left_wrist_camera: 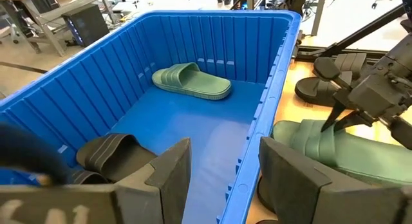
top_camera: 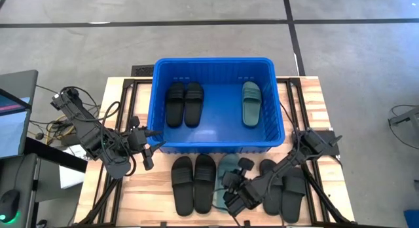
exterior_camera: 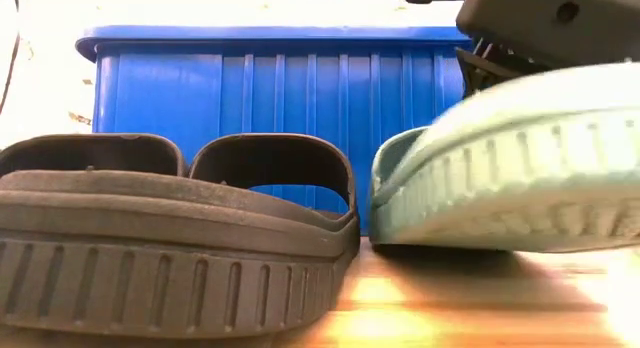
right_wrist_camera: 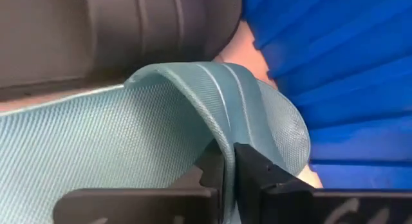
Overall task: Pick and place slides into bin
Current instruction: Put the green slide into the blue bin
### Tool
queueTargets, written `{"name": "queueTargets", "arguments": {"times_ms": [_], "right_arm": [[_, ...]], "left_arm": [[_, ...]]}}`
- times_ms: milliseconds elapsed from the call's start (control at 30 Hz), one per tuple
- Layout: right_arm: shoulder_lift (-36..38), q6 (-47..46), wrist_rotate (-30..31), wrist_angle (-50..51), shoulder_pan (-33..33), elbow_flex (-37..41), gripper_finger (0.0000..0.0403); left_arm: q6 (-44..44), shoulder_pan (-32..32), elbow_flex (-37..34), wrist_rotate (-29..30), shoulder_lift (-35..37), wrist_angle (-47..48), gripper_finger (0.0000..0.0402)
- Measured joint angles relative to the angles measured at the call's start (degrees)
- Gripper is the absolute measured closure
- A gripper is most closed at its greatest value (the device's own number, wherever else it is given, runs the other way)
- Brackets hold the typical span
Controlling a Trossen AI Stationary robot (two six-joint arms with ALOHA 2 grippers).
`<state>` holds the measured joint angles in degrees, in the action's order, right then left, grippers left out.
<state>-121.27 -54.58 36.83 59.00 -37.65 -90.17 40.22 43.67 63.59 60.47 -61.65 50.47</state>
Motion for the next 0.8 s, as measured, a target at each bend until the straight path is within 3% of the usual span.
{"name": "queueTargets", "arguments": {"times_ms": [333, 800], "right_arm": [[1.5, -2.4, -1.0, -0.7, -3.3, -2.1, 0.0396], [2.2, -2.0, -1.7, 6.0, -6.9, -18.4, 0.04]], "left_arm": [[-0.4, 0.0, 0.0, 0.0, 0.0, 0.3, 0.023], [-3.7, 0.0, 0.0, 0.2, 0.0, 1.4, 0.023]]}}
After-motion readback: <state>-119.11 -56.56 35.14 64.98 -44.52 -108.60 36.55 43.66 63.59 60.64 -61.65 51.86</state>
